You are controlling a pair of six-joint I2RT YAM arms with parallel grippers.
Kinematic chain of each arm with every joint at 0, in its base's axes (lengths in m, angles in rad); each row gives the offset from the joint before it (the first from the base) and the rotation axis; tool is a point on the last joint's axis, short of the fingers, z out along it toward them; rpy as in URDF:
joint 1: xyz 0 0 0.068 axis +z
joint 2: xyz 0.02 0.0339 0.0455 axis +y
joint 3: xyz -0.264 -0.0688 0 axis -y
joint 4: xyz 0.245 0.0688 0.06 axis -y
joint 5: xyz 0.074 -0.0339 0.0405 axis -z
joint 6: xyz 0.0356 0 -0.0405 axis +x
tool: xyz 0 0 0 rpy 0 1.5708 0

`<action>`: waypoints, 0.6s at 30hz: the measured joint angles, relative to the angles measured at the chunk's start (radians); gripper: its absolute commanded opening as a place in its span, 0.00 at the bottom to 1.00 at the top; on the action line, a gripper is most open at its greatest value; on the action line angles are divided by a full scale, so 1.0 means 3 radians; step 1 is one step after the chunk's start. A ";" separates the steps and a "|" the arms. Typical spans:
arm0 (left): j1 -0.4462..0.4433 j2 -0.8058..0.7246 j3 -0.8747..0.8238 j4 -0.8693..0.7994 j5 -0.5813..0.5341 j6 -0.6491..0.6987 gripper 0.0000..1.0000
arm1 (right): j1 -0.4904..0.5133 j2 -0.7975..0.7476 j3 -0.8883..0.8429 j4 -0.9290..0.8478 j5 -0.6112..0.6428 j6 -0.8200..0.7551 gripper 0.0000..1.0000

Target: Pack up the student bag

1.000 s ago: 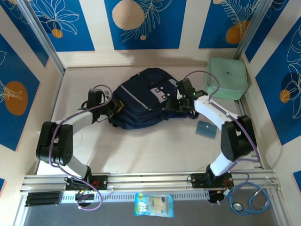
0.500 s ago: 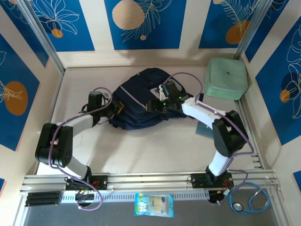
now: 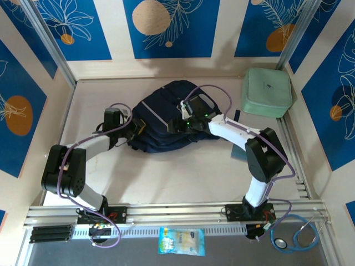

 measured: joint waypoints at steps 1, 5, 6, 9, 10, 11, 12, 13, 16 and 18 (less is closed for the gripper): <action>0.0000 0.0001 -0.0001 -0.0004 -0.0010 -0.0008 0.15 | 0.0034 -0.0024 -0.0029 0.0001 0.0014 0.0000 0.63; -0.0003 0.0006 0.0000 -0.0003 -0.0036 -0.0039 0.15 | 0.0156 -0.0090 -0.0072 -0.0025 0.0104 0.0004 0.58; -0.0003 0.0009 0.0000 -0.0003 -0.0046 -0.0045 0.15 | 0.0189 -0.0092 -0.0072 -0.0041 0.0139 0.0004 0.57; -0.0004 0.0029 0.0000 -0.0001 -0.0051 -0.0051 0.15 | 0.0280 -0.0092 -0.0071 -0.0083 0.0238 -0.0015 0.58; -0.0004 0.0036 0.0000 -0.0003 -0.0058 -0.0052 0.15 | 0.0306 -0.0092 -0.0069 -0.0094 0.0266 -0.0041 0.59; -0.0004 0.0039 0.0000 -0.0003 -0.0064 -0.0052 0.15 | 0.0332 -0.0092 -0.0067 -0.0102 0.0294 -0.0083 0.61; -0.0004 0.0042 0.0000 0.0000 -0.0074 -0.0051 0.15 | 0.0362 -0.0092 -0.0067 -0.0113 0.0323 -0.0150 0.62; -0.0004 0.0042 0.0000 0.0006 -0.0085 -0.0051 0.15 | 0.0398 -0.0093 -0.0067 -0.0125 0.0341 -0.0233 0.63; -0.0006 0.0042 0.0017 0.0008 -0.0085 -0.0050 0.15 | 0.0493 -0.0093 -0.0084 -0.0140 0.0334 -0.0507 0.63; -0.0010 0.0042 0.0023 0.0005 -0.0085 -0.0050 0.15 | 0.0526 -0.0097 -0.0100 -0.0140 0.0334 -0.0690 0.62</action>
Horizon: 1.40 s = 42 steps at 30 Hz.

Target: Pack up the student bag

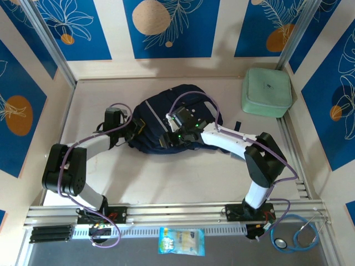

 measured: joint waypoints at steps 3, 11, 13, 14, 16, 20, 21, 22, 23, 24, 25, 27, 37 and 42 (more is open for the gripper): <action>-0.0003 0.0000 0.0014 -0.0013 0.0000 0.0000 0.15 | -0.0008 -0.0001 -0.0013 -0.0027 0.0001 -0.0249 0.54; -0.0015 0.0004 0.0046 -0.0019 -0.0001 0.0000 0.15 | -0.0066 0.0061 0.0125 -0.0209 0.0161 -0.0379 0.21; -0.0015 0.0004 0.0046 -0.0020 -0.0001 0.0001 0.14 | -0.0066 0.0086 0.0141 -0.0245 0.0257 -0.0329 0.10; -0.0015 0.0004 0.0046 -0.0022 -0.0001 0.0001 0.14 | -0.0066 0.0099 0.0148 -0.0259 0.0289 -0.0313 0.07; -0.0015 0.0003 0.0046 -0.0024 -0.0001 0.0010 0.12 | -0.0076 0.0109 0.0154 -0.0272 0.0355 -0.0242 0.04; -0.0023 -0.0051 0.0032 -0.0045 -0.0022 0.0013 0.08 | -0.0118 0.0135 0.0224 -0.0340 0.0399 -0.0156 0.01; -0.0033 -0.0094 0.0010 -0.0041 -0.0034 0.0014 0.07 | -0.0146 0.0155 0.0259 -0.0374 0.0385 -0.0159 0.00; -0.0048 -0.0145 -0.0024 -0.0029 -0.0052 0.0013 0.05 | -0.0175 0.0182 0.0303 -0.0415 0.0369 -0.0174 0.00; -0.0060 -0.0189 -0.0060 -0.0018 -0.0075 0.0010 0.04 | -0.0202 0.0207 0.0347 -0.0446 0.0351 -0.0193 0.00; -0.0074 -0.0248 -0.0113 -0.0003 -0.0116 0.0006 0.03 | -0.0234 0.0245 0.0403 -0.0479 0.0328 -0.0226 0.00; -0.0085 -0.0298 -0.0167 0.0013 -0.0155 -0.0001 0.03 | -0.0268 0.0292 0.0473 -0.0516 0.0299 -0.0285 0.00; -0.0112 -0.0394 -0.0282 0.0029 -0.0259 -0.0018 0.03 | -0.0327 0.0403 0.0636 -0.0573 0.0243 -0.0403 0.00; -0.0823 -0.0735 -0.0568 -0.0010 -0.0940 -0.0156 0.26 | -0.0636 0.0659 0.0930 -0.0514 0.0139 -0.1278 0.00; -0.1205 -0.0965 -0.0612 -0.0155 -0.0914 0.0121 0.40 | -0.0769 0.0654 0.0886 -0.0264 -0.0003 -0.1692 0.00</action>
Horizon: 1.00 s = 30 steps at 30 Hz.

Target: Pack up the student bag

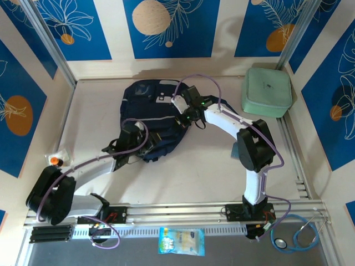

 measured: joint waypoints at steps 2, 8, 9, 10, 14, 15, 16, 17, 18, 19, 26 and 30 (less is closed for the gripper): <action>-0.0062 -0.0120 0.0038 -0.0169 0.0025 0.0203 0.46 | -0.0045 -0.0006 -0.0064 0.0085 -0.0076 -0.0136 0.00; -0.0064 -0.0158 0.0909 -0.0985 -0.0015 0.1156 0.54 | -0.0155 -0.0053 -0.0173 0.0252 -0.0352 -0.0383 0.00; -0.0051 -0.0085 0.1133 -0.1076 -0.0031 0.1301 0.53 | -0.0163 -0.0056 -0.0179 0.0268 -0.0374 -0.0395 0.00; -0.0022 0.0019 0.1340 -0.1116 -0.0037 0.1427 0.51 | -0.0167 -0.0057 -0.0196 0.0296 -0.0392 -0.0408 0.00; 0.0183 0.0580 0.1859 -0.1144 0.0013 0.1717 0.43 | -0.0174 -0.0088 -0.0306 0.0416 -0.0437 -0.0412 0.00; 0.0243 0.0782 0.1966 -0.1156 0.0033 0.1746 0.42 | -0.0177 -0.0098 -0.0333 0.0451 -0.0450 -0.0409 0.00; 0.0291 0.0982 0.2065 -0.1177 0.0058 0.1774 0.40 | -0.0178 -0.0108 -0.0356 0.0488 -0.0459 -0.0397 0.00; 0.0331 0.1161 0.2155 -0.1205 0.0085 0.1794 0.38 | -0.0179 -0.0114 -0.0373 0.0510 -0.0468 -0.0378 0.00; 0.0367 0.1348 0.2256 -0.1239 0.0117 0.1811 0.38 | -0.0178 -0.0123 -0.0389 0.0532 -0.0481 -0.0348 0.00; 0.0398 0.1517 0.2352 -0.1270 0.0144 0.1815 0.37 | -0.0178 -0.0131 -0.0412 0.0562 -0.0492 -0.0324 0.00; 0.0463 0.2354 0.3182 -0.1551 0.0357 0.1815 0.29 | -0.0163 -0.0214 -0.0571 0.0716 -0.0523 -0.0179 0.00; 0.0446 0.2631 0.3479 -0.1734 0.0397 0.1720 0.29 | -0.0107 -0.0259 -0.0633 0.0729 -0.0487 -0.0084 0.00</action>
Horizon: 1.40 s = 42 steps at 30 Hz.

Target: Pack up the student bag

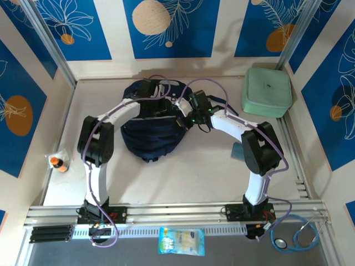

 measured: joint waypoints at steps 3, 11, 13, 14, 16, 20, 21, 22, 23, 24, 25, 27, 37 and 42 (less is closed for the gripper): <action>0.0001 0.0065 0.0038 -0.0058 -0.0005 -0.0111 0.27 | 0.0060 -0.0004 -0.0033 -0.0009 0.0084 0.0093 0.00; -0.0003 0.0200 0.0231 -0.0215 -0.0053 -0.0357 0.24 | 0.0206 -0.0134 -0.0182 -0.0042 0.0292 0.0374 0.01; -0.0003 0.0245 0.0285 -0.0240 -0.0053 -0.0387 0.24 | 0.0282 -0.0230 -0.0251 -0.0084 0.0294 0.0441 0.01; -0.0003 0.0264 0.0303 -0.0251 -0.0053 -0.0407 0.23 | 0.0328 -0.0286 -0.0290 -0.0100 0.0292 0.0468 0.02; -0.0003 0.0287 0.0329 -0.0281 -0.0052 -0.0436 0.23 | 0.0418 -0.0381 -0.0348 -0.0106 0.0317 0.0540 0.02; -0.0010 0.0309 0.0346 -0.0291 -0.0032 -0.0477 0.23 | 0.0470 -0.0468 -0.0409 -0.0083 0.0380 0.0688 0.02; -0.0013 0.0322 0.0347 -0.0287 -0.0024 -0.0495 0.23 | 0.0481 -0.0477 -0.0415 -0.0088 0.0394 0.0729 0.02; -0.0013 0.0331 0.0352 -0.0287 -0.0019 -0.0506 0.23 | 0.0493 -0.0477 -0.0415 -0.0089 0.0401 0.0757 0.02; -0.0013 0.0338 0.0352 -0.0281 -0.0010 -0.0525 0.23 | 0.0510 -0.0477 -0.0415 -0.0086 0.0407 0.0806 0.02; -0.0013 0.0346 0.0354 -0.0278 0.0003 -0.0539 0.23 | 0.0529 -0.0477 -0.0415 -0.0081 0.0411 0.0855 0.02; -0.0013 0.0348 0.0354 -0.0277 0.0013 -0.0553 0.22 | 0.0548 -0.0477 -0.0415 -0.0074 0.0421 0.0905 0.02; -0.0011 0.0354 0.0354 -0.0267 0.0038 -0.0593 0.22 | 0.0589 -0.0464 -0.0408 -0.0057 0.0448 0.1033 0.02; 0.0001 0.0356 0.0306 -0.0144 0.0088 -0.0735 0.22 | 0.0885 -0.0223 -0.0271 0.0072 0.0668 0.1766 0.16; 0.0004 0.0324 0.0231 0.0000 0.0126 -0.0734 0.34 | 0.0895 -0.0416 -0.0436 0.0151 0.0595 0.2092 0.32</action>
